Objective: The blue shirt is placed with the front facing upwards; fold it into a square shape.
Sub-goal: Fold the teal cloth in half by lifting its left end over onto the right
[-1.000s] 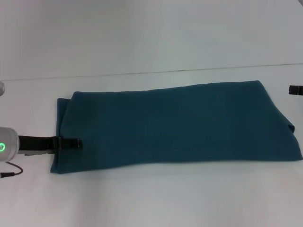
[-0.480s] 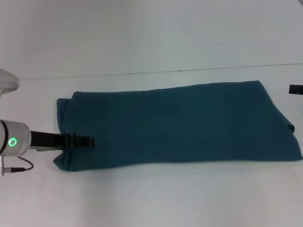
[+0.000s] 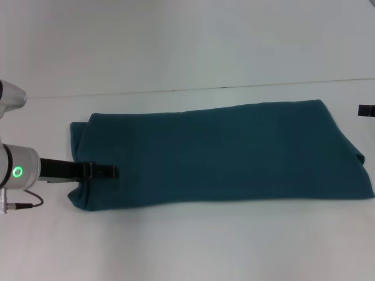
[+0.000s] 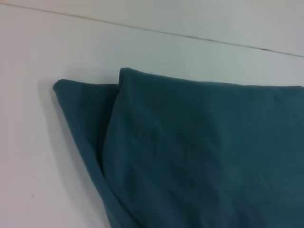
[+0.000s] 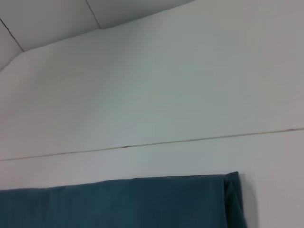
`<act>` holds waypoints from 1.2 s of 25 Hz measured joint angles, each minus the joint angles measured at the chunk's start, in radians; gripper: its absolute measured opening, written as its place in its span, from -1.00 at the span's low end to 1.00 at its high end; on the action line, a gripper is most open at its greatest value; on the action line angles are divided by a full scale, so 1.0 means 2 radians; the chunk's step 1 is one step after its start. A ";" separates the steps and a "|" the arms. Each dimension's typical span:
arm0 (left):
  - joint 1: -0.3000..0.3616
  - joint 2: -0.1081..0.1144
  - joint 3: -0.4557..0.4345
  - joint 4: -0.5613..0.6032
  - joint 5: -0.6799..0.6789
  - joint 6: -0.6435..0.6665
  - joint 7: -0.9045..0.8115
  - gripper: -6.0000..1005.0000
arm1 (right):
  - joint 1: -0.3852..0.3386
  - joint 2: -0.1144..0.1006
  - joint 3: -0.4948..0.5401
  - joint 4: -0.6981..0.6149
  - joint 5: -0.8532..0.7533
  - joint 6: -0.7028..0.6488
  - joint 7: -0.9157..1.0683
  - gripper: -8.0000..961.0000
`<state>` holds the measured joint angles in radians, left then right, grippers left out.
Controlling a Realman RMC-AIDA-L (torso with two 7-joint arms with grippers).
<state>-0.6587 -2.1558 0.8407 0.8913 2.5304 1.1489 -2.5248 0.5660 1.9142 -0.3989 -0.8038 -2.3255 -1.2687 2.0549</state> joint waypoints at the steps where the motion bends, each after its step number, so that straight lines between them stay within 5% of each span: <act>1: 0.000 0.000 0.000 0.000 0.000 0.000 0.000 0.80 | 0.000 0.000 0.000 0.000 0.000 0.000 0.000 0.91; 9: -0.001 0.002 0.000 0.000 0.000 -0.005 0.000 0.79 | 0.000 0.000 0.000 0.000 0.000 0.001 0.000 0.91; 30: 0.009 0.008 -0.015 -0.001 0.003 -0.011 -0.006 -0.29 | -0.001 0.000 0.000 0.000 0.000 0.001 -0.001 0.91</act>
<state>-0.6399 -2.1399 0.8100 0.8896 2.5355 1.1274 -2.5360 0.5647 1.9142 -0.3988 -0.8038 -2.3255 -1.2675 2.0524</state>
